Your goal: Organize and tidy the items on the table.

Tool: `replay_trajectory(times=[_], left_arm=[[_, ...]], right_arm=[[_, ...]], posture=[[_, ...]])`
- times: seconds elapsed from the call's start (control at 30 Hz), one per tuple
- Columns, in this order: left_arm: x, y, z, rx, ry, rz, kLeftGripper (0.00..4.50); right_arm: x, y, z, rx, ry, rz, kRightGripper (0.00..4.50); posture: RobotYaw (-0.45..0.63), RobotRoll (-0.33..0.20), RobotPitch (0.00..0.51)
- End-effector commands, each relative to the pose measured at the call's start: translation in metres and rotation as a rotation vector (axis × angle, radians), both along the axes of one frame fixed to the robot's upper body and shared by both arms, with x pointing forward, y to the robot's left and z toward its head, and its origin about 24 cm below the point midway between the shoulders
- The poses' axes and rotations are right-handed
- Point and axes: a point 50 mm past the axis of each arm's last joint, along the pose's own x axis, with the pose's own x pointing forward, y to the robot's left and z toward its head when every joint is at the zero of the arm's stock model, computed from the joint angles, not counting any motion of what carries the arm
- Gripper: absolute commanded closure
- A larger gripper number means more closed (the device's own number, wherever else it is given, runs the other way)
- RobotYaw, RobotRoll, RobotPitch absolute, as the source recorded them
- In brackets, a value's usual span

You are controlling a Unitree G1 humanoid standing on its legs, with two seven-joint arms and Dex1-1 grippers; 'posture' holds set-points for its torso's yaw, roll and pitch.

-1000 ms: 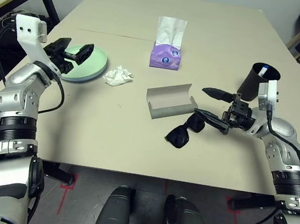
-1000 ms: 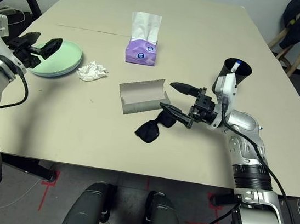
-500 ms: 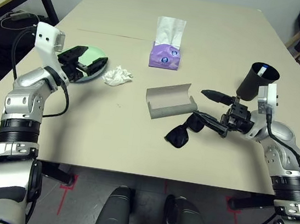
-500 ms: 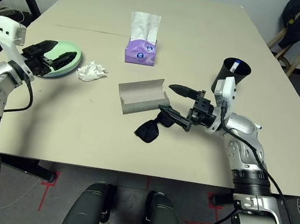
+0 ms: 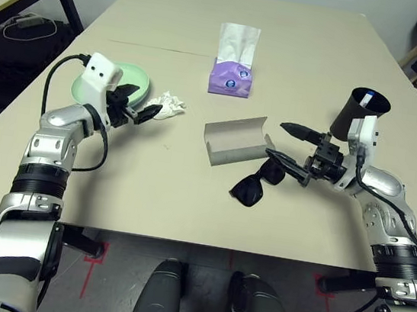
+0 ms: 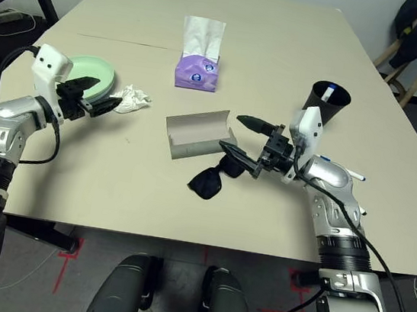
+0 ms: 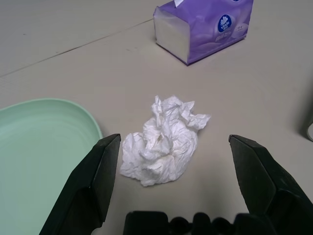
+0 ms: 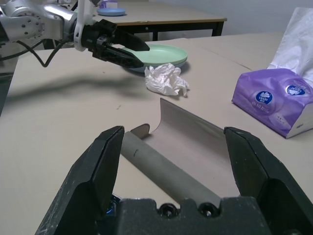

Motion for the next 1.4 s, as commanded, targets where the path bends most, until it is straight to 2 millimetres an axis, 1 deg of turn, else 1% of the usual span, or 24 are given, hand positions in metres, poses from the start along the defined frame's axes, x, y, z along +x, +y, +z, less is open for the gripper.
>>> replay_trajectory(times=[0.03,0.2,0.23,0.27,0.3,0.4,0.57,0.63,0.77,0.9,1.13,1.4], left_arm=[[0.008,-0.007,-0.003,0.007,0.026,0.000,0.02],[0.016,-0.012,-0.003,-0.019,0.033,-0.006,0.02],[0.017,-0.013,-0.003,-0.024,0.036,-0.005,0.28],[0.019,-0.014,-0.004,-0.025,0.045,-0.002,0.42],[0.020,-0.015,-0.006,-0.022,0.053,0.001,0.65],[0.023,-0.016,-0.012,0.002,0.083,0.010,1.73],[0.026,-0.015,-0.021,0.021,0.120,0.046,3.77],[0.026,-0.015,-0.024,0.025,0.128,0.054,4.47],[0.027,-0.013,-0.024,0.031,0.126,0.071,4.47],[0.029,-0.011,-0.018,0.024,0.098,0.082,4.47],[0.030,-0.007,0.005,0.005,-0.016,0.117,4.47],[0.015,-0.003,0.034,-0.005,-0.102,0.098,4.47]], right_arm=[[-0.003,0.001,0.001,-0.009,0.001,0.017,0.00],[-0.003,0.003,0.002,-0.004,-0.002,0.019,0.00],[-0.003,0.003,0.002,-0.003,-0.001,0.019,0.00],[-0.003,0.003,0.002,-0.002,-0.002,0.019,0.00],[-0.003,0.003,0.003,-0.001,-0.002,0.018,0.00],[-0.003,0.003,0.004,0.003,-0.005,0.018,0.00],[-0.004,0.002,0.005,0.007,-0.010,0.015,0.00],[-0.004,0.002,0.006,0.010,-0.013,0.014,0.00],[-0.004,0.003,0.006,0.018,-0.014,0.014,0.00],[-0.005,0.004,0.007,0.021,-0.014,0.015,0.00],[-0.005,0.009,0.009,0.026,-0.012,0.020,0.00],[-0.005,0.012,0.010,0.029,-0.005,0.024,0.00]], posture=[[0.10,0.000,0.104],[0.10,0.000,0.103],[0.10,0.000,0.103],[0.09,0.000,0.104],[0.09,0.000,0.103],[0.09,0.000,0.104],[0.08,0.000,0.103],[0.08,0.000,0.102],[0.08,0.000,0.101],[0.08,0.000,0.099],[0.09,0.000,0.097],[0.11,0.000,0.098]])
